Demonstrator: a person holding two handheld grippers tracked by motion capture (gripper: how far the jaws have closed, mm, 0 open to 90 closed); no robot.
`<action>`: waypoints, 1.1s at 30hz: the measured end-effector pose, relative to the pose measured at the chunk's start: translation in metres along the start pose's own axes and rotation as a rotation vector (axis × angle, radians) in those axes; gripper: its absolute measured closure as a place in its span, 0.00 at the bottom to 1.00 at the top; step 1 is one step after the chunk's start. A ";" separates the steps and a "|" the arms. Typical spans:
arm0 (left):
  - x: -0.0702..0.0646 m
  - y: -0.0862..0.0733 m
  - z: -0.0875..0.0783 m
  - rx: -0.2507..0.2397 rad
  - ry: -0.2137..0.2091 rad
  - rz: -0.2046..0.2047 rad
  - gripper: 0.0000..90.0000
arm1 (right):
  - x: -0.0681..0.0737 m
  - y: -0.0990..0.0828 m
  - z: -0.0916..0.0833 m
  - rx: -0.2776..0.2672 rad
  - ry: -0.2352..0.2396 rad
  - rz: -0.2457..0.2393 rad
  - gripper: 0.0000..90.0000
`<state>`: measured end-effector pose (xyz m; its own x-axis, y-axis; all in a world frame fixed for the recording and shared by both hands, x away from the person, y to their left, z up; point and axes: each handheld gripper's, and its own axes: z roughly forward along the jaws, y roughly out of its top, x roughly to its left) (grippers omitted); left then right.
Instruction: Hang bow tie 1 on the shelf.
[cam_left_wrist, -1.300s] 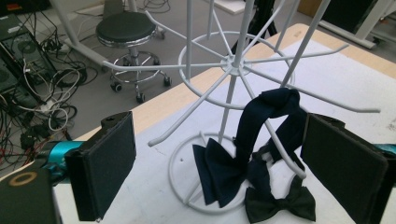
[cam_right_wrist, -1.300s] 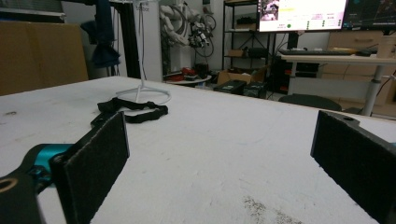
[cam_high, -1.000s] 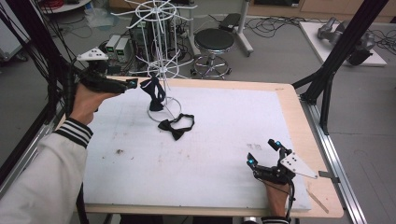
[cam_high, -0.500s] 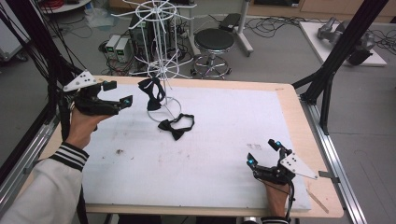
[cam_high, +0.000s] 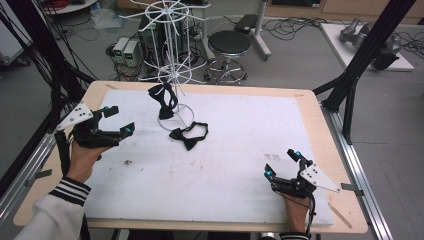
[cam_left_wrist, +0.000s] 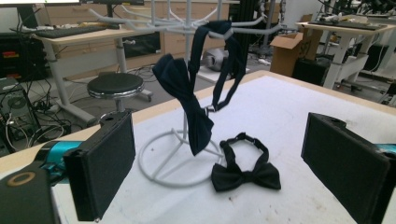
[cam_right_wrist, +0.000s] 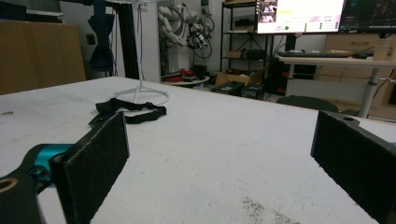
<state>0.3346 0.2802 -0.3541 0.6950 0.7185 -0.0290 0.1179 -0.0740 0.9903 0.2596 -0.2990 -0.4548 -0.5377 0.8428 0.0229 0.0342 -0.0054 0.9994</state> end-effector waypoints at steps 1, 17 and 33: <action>0.000 -0.003 -0.002 -0.005 -0.002 0.001 0.11 | 0.000 0.000 0.000 0.001 0.000 0.000 0.04; -0.008 -0.027 -0.012 -0.039 -0.032 0.004 0.11 | 0.000 0.000 0.000 0.002 0.001 0.001 0.04; -0.007 -0.041 -0.016 -0.053 -0.053 0.015 0.11 | 0.000 0.000 0.000 0.000 0.000 -0.004 0.04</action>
<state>0.3136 0.2887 -0.3921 0.7335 0.6794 -0.0197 0.0705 -0.0473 0.9964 0.2598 -0.2990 -0.4549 -0.5377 0.8429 0.0186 0.0316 -0.0019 0.9995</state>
